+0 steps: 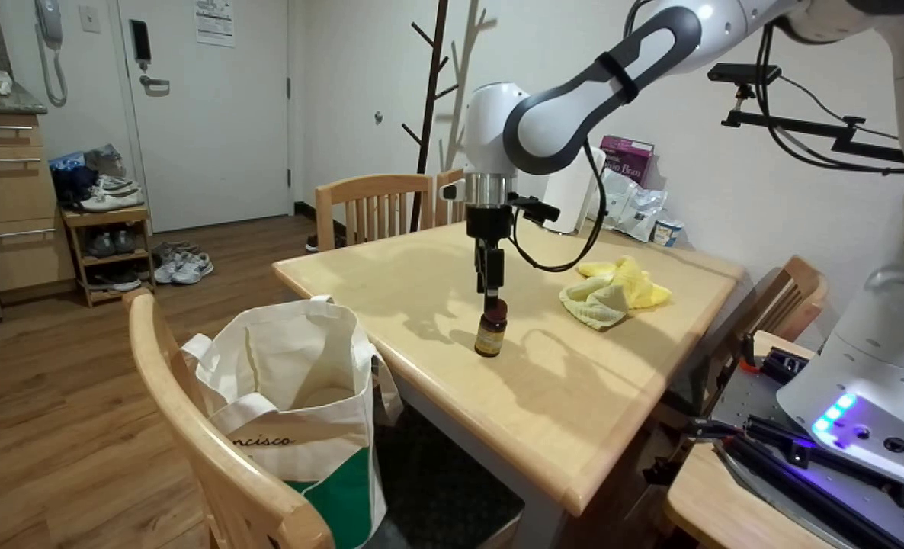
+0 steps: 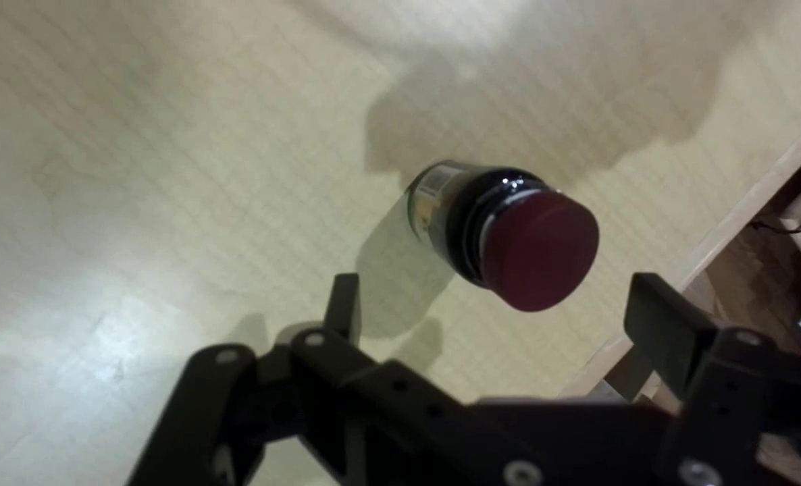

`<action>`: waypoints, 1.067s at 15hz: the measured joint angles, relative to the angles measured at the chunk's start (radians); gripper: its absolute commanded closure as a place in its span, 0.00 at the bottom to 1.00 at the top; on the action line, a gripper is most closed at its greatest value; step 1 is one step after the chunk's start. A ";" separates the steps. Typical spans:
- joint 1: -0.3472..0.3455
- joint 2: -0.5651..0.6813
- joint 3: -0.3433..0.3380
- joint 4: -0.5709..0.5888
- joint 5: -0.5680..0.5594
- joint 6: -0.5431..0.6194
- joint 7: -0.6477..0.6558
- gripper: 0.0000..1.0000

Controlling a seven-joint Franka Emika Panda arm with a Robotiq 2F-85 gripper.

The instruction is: Pick the lid on the table and put it on the bottle

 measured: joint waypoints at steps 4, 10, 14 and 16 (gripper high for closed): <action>-0.017 -0.041 0.001 -0.001 0.002 0.018 0.000 0.00; -0.070 -0.159 -0.015 -0.061 0.114 0.088 0.026 0.00; -0.096 -0.195 -0.062 -0.120 0.148 0.082 0.070 0.00; -0.097 -0.203 -0.094 -0.141 0.133 0.050 0.093 0.00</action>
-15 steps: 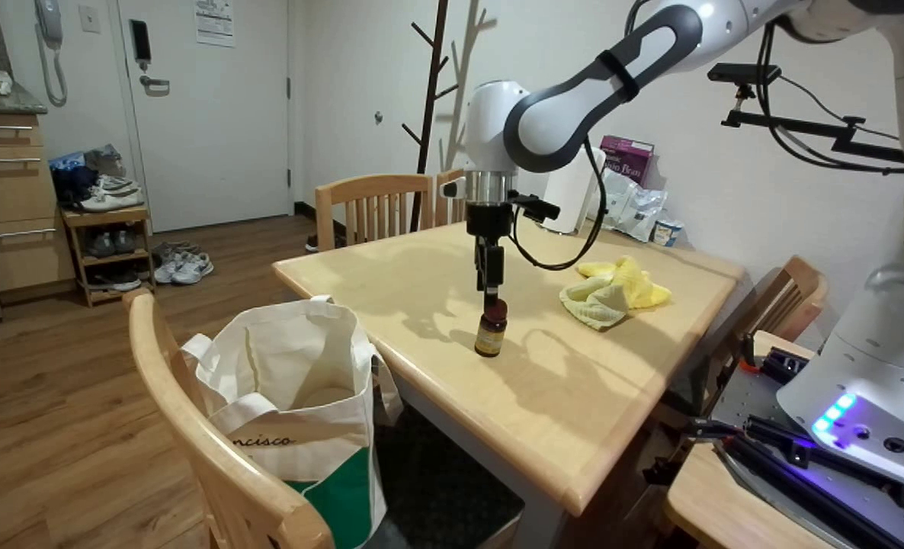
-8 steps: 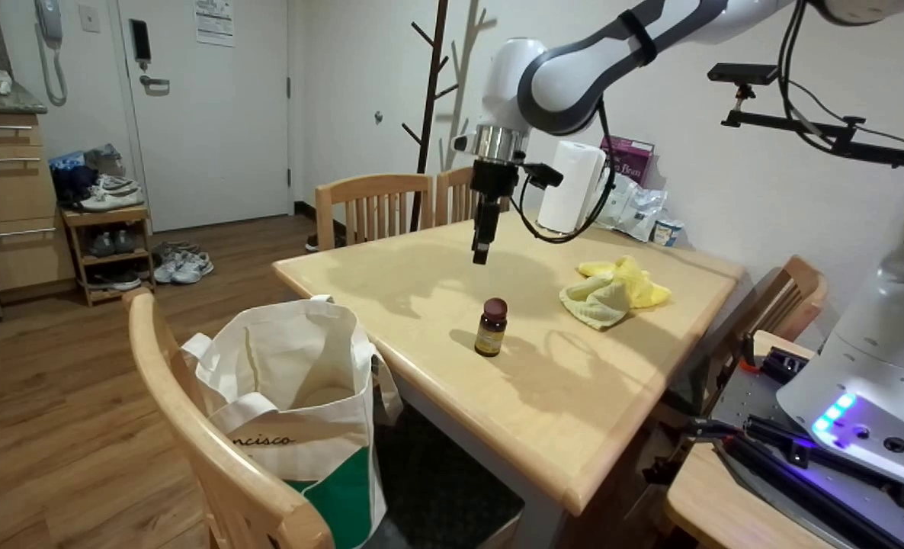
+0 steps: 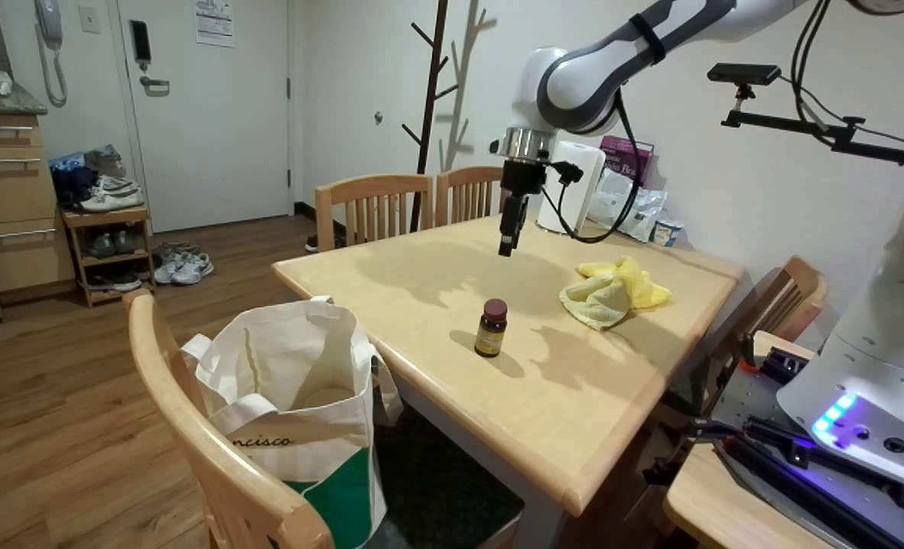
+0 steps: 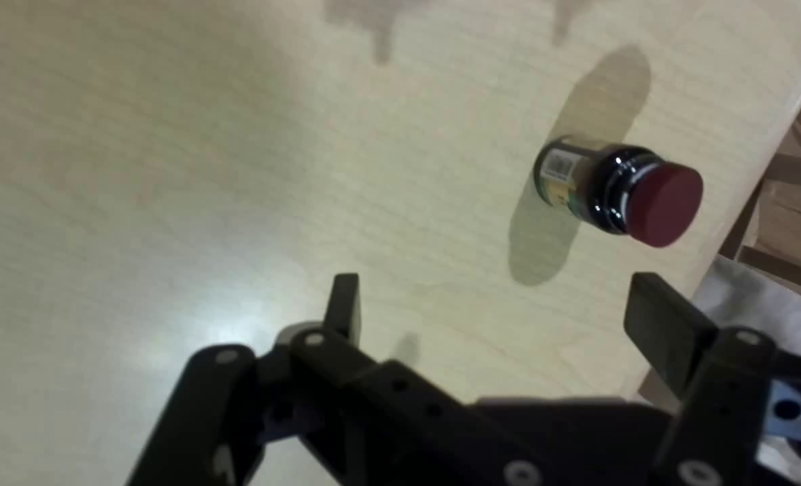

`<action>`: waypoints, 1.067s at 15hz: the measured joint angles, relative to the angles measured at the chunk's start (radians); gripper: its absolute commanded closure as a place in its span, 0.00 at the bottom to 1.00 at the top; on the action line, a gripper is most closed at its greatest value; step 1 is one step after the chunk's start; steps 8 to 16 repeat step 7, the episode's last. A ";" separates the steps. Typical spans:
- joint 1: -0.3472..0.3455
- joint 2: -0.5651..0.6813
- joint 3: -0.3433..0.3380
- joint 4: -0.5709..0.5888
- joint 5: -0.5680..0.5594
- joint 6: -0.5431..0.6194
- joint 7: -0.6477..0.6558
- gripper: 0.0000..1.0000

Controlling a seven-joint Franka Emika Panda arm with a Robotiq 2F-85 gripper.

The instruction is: Pick the lid on the table and put it on the bottle

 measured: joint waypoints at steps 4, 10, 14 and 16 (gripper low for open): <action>0.001 -0.011 -0.039 -0.003 -0.093 -0.150 0.006 0.00; 0.007 -0.012 -0.043 0.002 -0.158 -0.202 0.007 0.00; 0.007 -0.012 -0.043 0.002 -0.158 -0.202 0.007 0.00; 0.007 -0.012 -0.043 0.002 -0.158 -0.202 0.007 0.00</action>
